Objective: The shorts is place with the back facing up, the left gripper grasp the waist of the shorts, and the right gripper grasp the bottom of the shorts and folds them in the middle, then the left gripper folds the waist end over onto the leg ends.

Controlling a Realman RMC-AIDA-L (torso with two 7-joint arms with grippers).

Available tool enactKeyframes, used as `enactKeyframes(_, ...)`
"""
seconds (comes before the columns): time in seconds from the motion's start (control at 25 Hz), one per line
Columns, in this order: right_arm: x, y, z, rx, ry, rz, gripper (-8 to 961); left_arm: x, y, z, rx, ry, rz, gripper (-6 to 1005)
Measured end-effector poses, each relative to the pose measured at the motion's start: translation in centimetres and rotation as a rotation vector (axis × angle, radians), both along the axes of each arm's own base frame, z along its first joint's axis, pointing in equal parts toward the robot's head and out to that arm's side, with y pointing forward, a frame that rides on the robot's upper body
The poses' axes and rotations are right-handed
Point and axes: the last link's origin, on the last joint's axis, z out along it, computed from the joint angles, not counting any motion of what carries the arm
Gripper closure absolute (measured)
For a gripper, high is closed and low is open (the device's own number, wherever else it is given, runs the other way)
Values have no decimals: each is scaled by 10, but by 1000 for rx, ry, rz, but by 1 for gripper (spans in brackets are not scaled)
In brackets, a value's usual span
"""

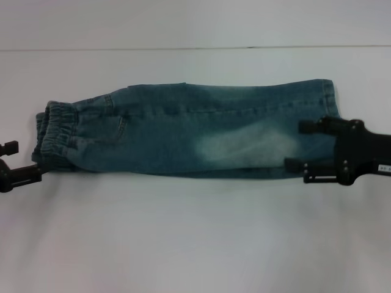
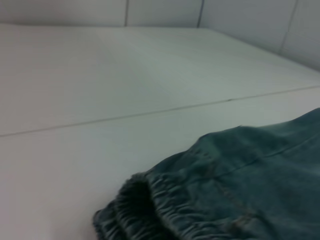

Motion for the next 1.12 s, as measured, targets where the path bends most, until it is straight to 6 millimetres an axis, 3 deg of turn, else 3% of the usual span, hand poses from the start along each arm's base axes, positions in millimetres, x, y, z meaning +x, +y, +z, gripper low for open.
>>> enactKeyframes(0.2,1,-4,-8,-32,19,-10,6,-6,14,-15,31,73,25,62)
enactKeyframes(1.12,1,-8,-5,-47,68,-41,7,-13,32,-36,40,191,33,85)
